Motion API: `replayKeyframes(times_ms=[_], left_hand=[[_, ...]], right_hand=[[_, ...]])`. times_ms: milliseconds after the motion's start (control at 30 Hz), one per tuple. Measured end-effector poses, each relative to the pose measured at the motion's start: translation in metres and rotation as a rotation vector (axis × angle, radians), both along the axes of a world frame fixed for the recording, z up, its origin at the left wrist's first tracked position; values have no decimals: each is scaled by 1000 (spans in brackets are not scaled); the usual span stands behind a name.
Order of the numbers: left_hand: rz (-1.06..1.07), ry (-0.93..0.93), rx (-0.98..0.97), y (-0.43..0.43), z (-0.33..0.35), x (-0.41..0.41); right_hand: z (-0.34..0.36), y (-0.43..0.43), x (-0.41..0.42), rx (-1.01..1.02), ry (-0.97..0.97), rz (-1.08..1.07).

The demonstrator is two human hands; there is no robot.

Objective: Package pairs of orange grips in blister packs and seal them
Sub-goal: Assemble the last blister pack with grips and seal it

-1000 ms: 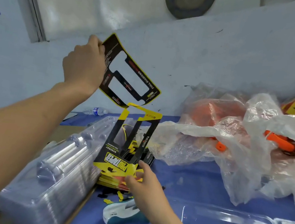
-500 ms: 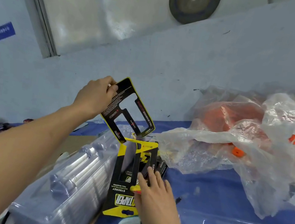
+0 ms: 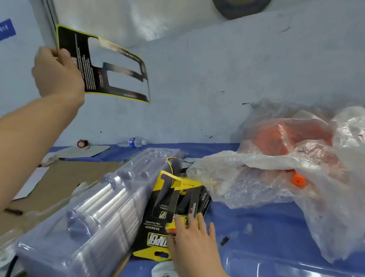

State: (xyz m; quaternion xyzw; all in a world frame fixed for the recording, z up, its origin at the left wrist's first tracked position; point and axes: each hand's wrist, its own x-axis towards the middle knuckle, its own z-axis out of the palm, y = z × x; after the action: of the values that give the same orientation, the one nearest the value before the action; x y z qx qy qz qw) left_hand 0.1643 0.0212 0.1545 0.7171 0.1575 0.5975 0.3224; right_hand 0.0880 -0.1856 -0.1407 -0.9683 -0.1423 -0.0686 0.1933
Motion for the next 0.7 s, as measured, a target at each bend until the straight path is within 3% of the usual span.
replayKeyframes(times_ms=[167, 267, 367, 433, 700], left_hand=[[-366, -140, 63, -54, -38, -47], [-455, -192, 71, -92, -79, -88], [-555, -160, -98, -133, -121, -118], [-677, -82, -188, -158, -149, -127], [-748, 590, -64, -203, -254, -129]], right_hand=[[49, -34, -20, 376, -198, -4], [72, -92, -38, 361, -209, -35], [83, -159, -61, 311, -159, -81], [84, -199, -79, 281, -140, -134], [52, -291, -109, 152, -70, -340]])
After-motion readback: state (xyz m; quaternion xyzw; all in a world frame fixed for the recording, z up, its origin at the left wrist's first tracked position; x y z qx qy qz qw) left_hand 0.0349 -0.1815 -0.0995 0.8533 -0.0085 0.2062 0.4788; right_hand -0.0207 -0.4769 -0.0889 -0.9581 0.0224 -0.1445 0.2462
